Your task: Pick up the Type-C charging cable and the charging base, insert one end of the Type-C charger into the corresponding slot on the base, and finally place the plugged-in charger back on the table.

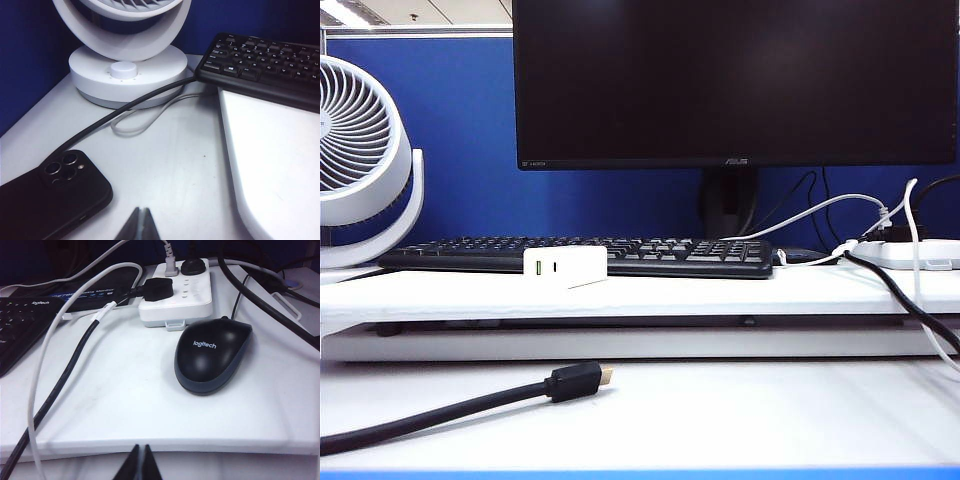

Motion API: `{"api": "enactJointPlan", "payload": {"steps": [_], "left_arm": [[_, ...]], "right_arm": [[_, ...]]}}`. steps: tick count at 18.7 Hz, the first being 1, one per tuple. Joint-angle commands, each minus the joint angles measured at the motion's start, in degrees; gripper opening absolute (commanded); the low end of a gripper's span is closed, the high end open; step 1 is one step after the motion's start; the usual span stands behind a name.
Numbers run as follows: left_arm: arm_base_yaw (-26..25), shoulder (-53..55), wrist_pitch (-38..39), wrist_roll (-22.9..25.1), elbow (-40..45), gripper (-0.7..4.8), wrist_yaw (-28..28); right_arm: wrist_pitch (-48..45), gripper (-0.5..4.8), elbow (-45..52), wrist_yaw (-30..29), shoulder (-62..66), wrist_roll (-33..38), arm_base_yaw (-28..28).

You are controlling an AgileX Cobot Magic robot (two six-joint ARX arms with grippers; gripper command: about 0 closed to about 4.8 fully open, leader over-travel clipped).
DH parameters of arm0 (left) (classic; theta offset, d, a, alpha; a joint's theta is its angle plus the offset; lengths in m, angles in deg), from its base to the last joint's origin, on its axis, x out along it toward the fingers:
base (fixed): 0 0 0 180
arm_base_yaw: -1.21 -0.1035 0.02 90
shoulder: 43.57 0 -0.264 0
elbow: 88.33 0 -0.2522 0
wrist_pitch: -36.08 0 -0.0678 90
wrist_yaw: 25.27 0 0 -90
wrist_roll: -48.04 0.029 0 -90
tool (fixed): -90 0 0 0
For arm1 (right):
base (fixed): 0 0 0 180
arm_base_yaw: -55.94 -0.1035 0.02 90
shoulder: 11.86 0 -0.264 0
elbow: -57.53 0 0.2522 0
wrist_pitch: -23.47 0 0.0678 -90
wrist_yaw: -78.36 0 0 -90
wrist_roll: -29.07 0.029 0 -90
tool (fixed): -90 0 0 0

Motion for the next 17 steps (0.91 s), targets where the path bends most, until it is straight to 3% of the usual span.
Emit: {"api": "enactJointPlan", "payload": {"steps": [1, 4, 7, 11, 17], "left_arm": [[0.0, -0.1, 0.9, -0.1, 0.1, -0.02, 4.4], [0.0, -0.1, -1.5, -0.4, 0.1, -0.03, 4.6], [0.0, -0.1, -5.6, -6.3, -2.0, -0.03, 4.4], [0.0, 4.6, -5.5, -8.2, -12.0, -0.03, -2.8], [0.0, 26.2, -8.4, -8.0, -32.7, -0.03, -3.5]], "right_arm": [[0.1, -0.06, 0.4, -0.4, -0.1, 1.6, -0.1], [-1.6, -0.05, 0.2, -0.4, -0.1, 3.8, -0.1], [-2.5, -0.05, -4.7, -0.4, -0.1, 4.3, -0.1], [-2.1, -0.05, -13.4, -0.2, 0.5, 4.0, -0.1], [-2.1, -0.05, -28.9, -0.3, 10.5, 4.1, -0.1]]}}
